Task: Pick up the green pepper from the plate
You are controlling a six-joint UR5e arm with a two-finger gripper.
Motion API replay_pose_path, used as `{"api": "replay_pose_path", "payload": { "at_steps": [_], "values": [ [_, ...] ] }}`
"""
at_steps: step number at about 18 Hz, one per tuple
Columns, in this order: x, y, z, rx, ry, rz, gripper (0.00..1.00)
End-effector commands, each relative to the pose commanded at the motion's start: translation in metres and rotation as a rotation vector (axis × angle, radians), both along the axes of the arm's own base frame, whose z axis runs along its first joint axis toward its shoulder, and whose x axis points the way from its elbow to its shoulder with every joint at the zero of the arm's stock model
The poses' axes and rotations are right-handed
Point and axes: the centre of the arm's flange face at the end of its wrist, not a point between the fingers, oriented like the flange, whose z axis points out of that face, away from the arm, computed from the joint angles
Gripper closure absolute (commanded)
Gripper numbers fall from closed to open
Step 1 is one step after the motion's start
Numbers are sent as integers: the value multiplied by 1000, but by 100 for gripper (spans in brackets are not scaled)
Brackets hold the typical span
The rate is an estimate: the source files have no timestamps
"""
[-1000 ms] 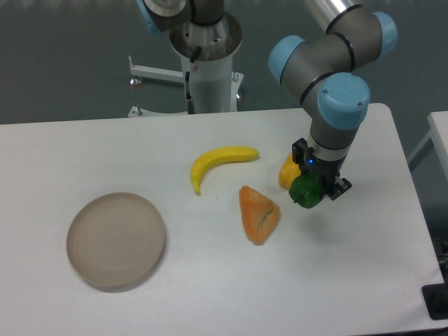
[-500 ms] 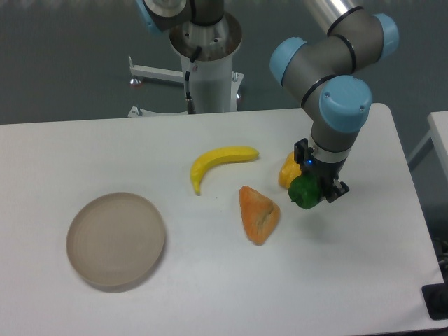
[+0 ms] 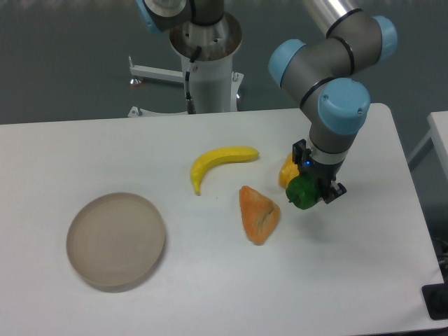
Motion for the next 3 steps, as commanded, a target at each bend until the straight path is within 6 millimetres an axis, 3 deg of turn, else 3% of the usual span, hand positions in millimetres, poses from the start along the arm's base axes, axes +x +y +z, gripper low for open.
{"api": "replay_pose_path", "payload": {
  "at_steps": [3],
  "values": [
    [1, 1, -1, -1, -1, -2, 94]
  ]
}}
